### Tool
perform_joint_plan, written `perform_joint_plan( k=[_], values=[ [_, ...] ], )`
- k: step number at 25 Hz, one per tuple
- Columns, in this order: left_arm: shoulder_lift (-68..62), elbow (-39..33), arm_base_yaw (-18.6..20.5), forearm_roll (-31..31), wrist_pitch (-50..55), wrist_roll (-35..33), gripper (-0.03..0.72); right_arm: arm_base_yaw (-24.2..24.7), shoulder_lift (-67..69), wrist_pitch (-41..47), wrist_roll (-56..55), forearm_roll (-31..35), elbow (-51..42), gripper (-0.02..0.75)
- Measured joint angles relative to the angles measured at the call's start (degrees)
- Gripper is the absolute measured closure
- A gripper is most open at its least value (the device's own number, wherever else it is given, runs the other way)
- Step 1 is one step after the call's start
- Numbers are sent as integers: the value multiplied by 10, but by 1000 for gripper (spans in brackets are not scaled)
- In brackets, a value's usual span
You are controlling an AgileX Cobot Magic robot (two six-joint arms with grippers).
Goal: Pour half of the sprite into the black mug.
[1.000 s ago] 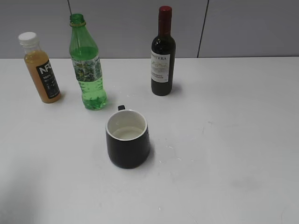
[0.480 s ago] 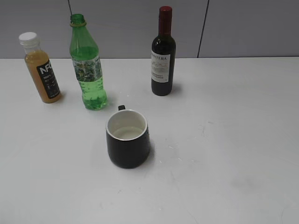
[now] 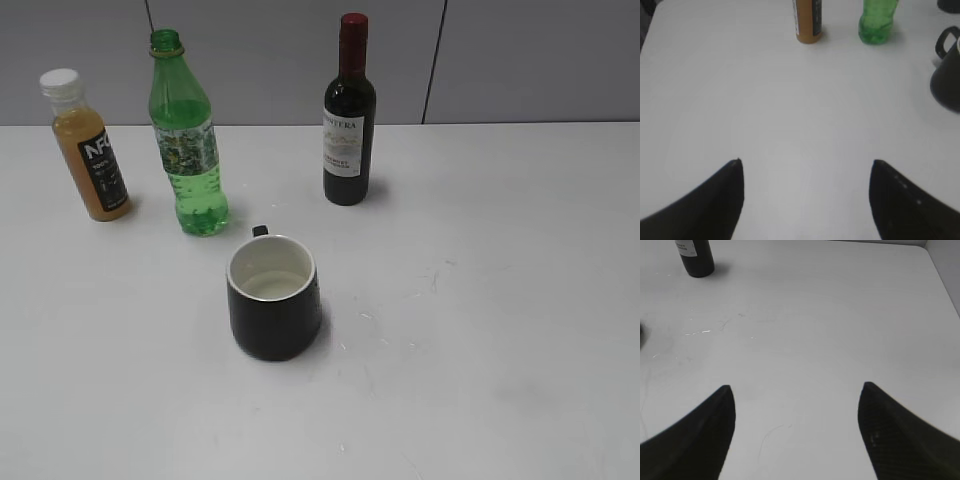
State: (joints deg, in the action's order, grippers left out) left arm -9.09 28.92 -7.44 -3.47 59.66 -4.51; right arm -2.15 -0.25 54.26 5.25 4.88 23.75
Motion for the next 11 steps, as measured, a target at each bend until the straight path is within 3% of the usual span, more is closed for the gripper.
perform_joint_plan(
  k=[11],
  values=[
    [93,0,0,0,3,0,95,0,0,0,0,0,0,158]
  ],
)
